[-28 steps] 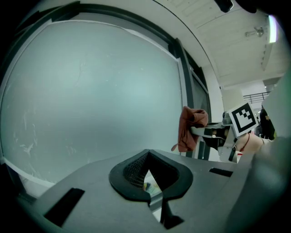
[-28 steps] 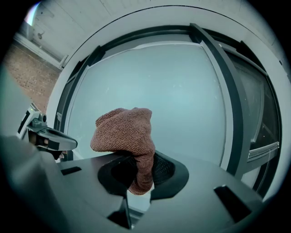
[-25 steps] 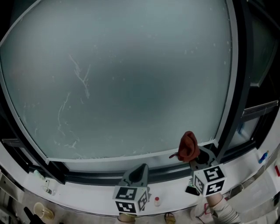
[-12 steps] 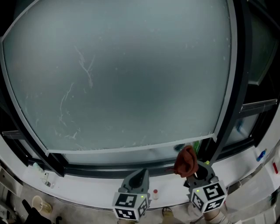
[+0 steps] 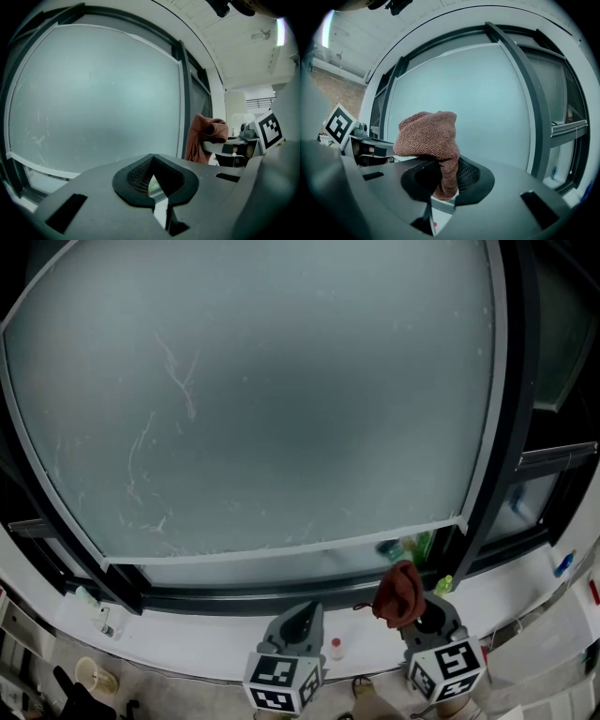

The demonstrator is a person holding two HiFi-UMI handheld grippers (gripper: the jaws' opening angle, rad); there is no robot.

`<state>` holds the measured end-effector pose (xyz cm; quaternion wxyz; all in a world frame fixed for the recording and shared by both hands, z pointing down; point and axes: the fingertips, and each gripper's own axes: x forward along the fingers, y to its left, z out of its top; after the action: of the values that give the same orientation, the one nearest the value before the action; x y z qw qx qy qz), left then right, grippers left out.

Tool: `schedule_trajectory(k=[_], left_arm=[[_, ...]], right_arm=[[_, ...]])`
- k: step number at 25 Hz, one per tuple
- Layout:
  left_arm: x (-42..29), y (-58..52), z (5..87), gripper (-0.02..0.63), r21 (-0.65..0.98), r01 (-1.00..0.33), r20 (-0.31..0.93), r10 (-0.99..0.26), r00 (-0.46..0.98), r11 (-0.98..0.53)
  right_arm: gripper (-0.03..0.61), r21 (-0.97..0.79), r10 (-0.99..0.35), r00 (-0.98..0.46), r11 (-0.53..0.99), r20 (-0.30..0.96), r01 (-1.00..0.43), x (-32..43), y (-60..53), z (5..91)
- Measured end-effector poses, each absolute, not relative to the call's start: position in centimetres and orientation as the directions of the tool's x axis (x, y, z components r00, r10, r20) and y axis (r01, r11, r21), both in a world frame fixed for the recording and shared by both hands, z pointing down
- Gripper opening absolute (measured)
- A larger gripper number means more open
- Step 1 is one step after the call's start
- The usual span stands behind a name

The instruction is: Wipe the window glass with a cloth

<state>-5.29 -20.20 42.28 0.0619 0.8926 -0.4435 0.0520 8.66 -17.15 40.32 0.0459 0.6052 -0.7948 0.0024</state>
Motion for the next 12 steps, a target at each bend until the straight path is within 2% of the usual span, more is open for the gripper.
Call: schedule_trajectory(k=[12], left_arm=[[-5.28, -20.25, 43.08, 0.003, 0.065, -0.792, 0.169, -0.775, 0.609, -0.607]], right_arm=[[0.048, 0.053, -0.959, -0.27, 0.275, 0.086, -0.96, 8.35, -16.96, 40.85]])
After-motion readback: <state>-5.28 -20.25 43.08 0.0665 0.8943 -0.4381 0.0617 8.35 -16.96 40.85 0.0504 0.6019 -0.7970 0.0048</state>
